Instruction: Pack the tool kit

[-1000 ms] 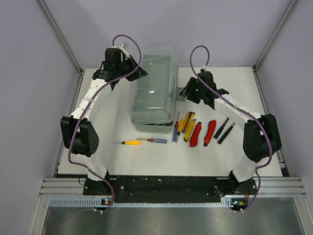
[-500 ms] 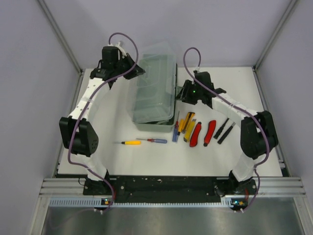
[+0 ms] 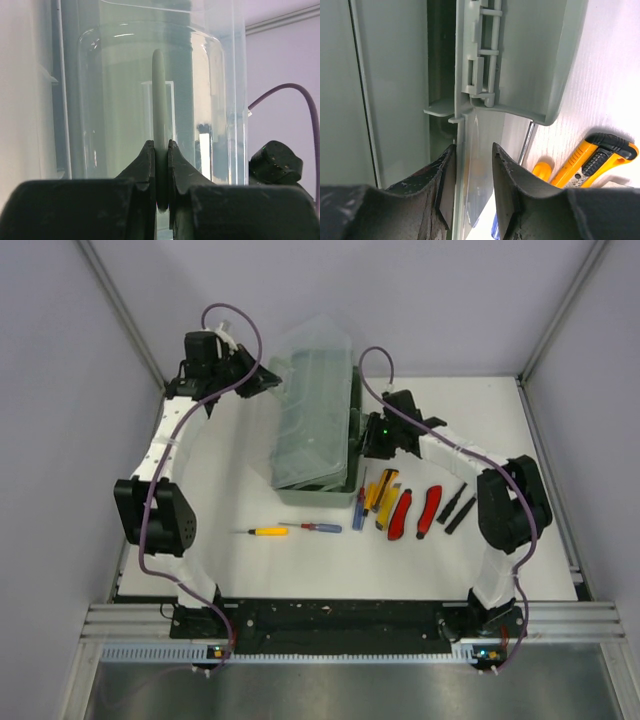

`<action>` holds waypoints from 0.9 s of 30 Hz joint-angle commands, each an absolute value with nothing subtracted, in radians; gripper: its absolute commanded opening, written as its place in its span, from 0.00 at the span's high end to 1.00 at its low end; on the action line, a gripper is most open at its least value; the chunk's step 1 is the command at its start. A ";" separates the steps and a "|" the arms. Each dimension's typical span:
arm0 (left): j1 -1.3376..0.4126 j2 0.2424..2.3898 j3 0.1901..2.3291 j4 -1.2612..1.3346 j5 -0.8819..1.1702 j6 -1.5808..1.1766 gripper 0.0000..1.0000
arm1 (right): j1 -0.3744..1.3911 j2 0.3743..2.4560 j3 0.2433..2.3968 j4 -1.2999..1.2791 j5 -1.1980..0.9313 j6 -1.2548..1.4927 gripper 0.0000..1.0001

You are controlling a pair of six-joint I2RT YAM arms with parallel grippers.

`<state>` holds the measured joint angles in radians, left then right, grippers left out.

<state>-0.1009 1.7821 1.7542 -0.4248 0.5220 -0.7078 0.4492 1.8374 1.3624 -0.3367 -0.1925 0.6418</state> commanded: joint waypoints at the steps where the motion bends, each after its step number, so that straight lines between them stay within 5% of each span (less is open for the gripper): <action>1: -0.008 1.770 1.798 -0.141 0.652 -0.750 1.00 | 0.451 1.848 1.422 -0.368 -0.075 0.653 0.69; 7: 0.127 1.778 1.782 -0.163 0.676 -0.681 1.00 | 0.445 1.865 1.459 -0.393 0.023 0.709 0.79; 20: 0.232 1.848 1.691 -0.114 0.805 -0.588 1.00 | 0.387 1.870 1.482 -0.402 0.058 0.700 0.81; 27: 0.241 1.867 1.618 -0.023 0.867 -0.609 0.85 | 0.380 1.878 1.486 -0.400 0.034 0.703 0.81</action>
<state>0.2306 1.8656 1.6352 -0.2287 0.8131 -0.6312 0.4114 1.8679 1.4429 -0.3645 -0.0204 0.7105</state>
